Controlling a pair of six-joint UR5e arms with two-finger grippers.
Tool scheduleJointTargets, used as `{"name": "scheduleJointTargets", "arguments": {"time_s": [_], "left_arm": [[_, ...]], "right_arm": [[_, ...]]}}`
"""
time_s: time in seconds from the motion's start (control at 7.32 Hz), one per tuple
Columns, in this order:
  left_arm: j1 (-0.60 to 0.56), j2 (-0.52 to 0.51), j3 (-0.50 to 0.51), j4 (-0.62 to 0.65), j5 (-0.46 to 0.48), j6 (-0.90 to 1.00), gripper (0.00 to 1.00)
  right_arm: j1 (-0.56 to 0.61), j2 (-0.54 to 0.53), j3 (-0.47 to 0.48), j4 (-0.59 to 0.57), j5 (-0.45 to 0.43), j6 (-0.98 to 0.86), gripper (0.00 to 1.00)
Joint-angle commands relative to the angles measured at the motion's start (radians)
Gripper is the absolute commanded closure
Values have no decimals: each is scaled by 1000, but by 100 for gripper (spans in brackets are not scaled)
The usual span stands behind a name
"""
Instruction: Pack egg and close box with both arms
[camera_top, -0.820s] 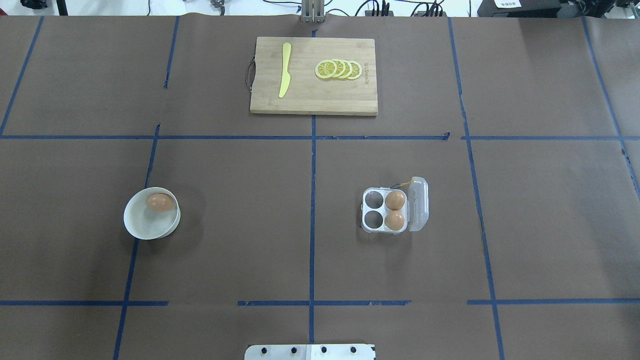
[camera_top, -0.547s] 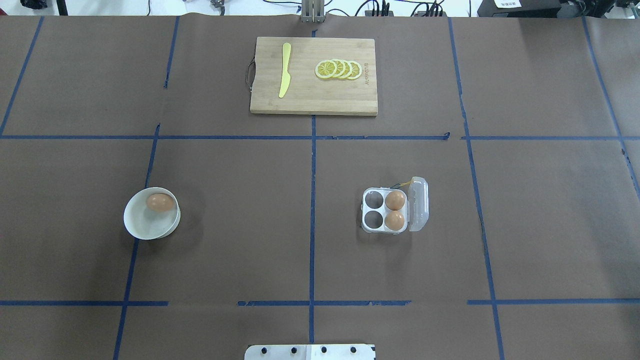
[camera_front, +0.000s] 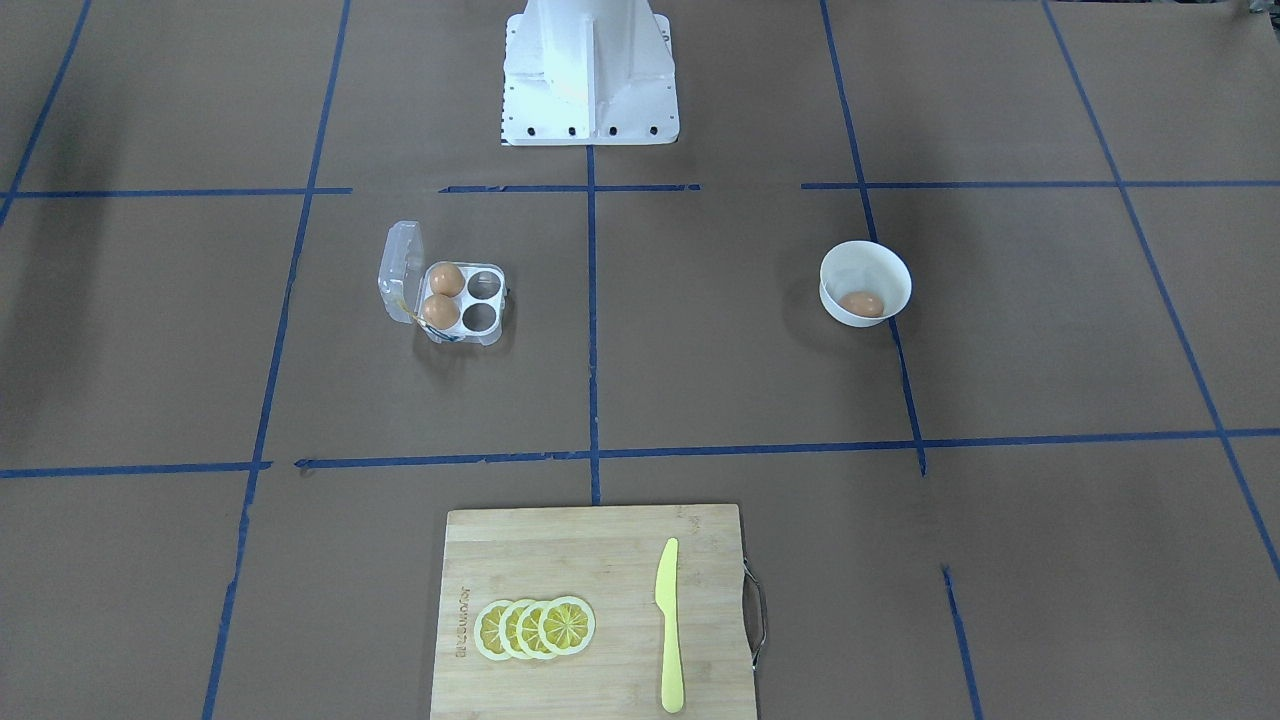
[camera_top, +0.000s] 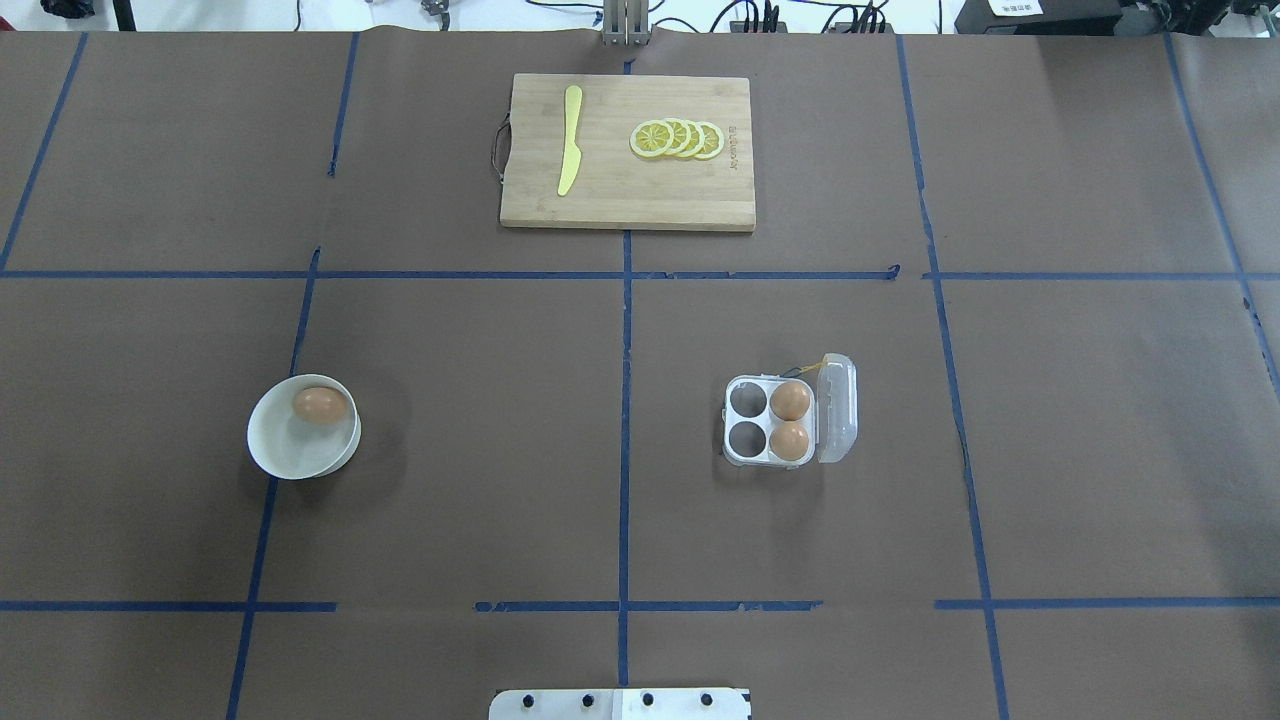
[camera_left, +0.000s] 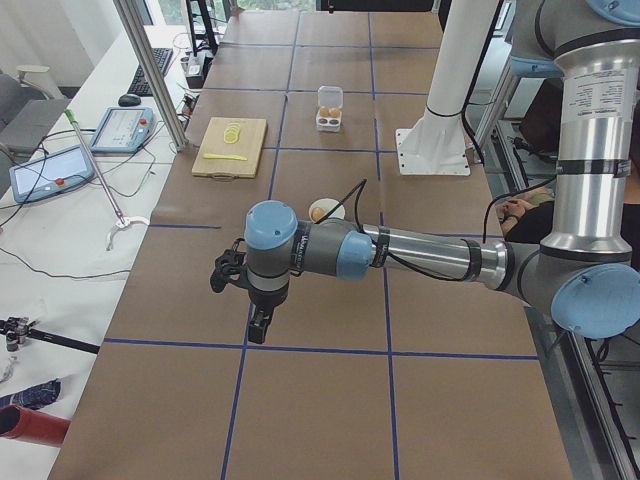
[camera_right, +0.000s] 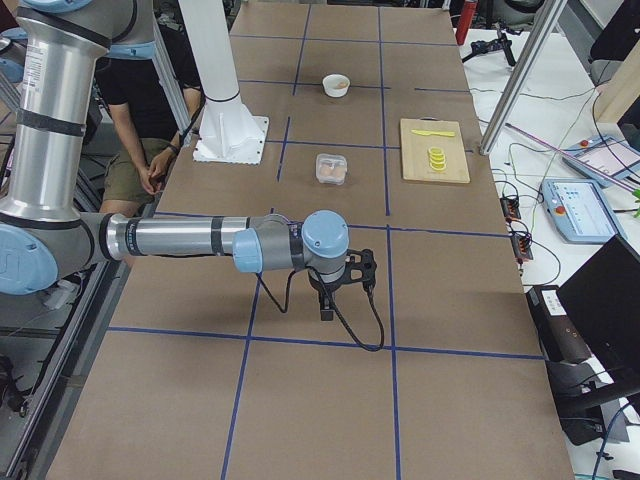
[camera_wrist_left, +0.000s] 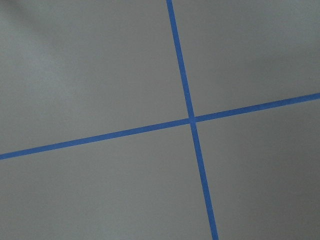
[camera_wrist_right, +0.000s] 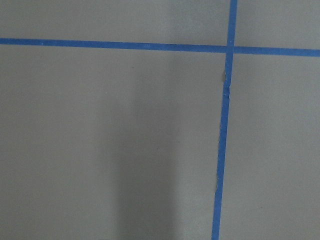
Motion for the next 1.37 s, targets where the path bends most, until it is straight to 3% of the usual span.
{"name": "scheduleJointTargets", "arguments": {"time_s": [0.0,0.55,0.68,0.96,1.23], "left_arm": [[0,12,11,-38,14,0,0],[19,27,46,-143,-6,3,0],[40,27,46,-144,-74,-1,0],[93,27,42,-175,-107,-4,0],[211,26,40,-320,-141,-299,0]], "right_arm": [[0,-2,0,1,0,0,0],[0,-1,-12,28,6,0,0],[0,-2,-12,44,6,-2,0],[-6,-6,-12,85,6,-2,0],[-6,-7,-13,90,6,0,0]]}}
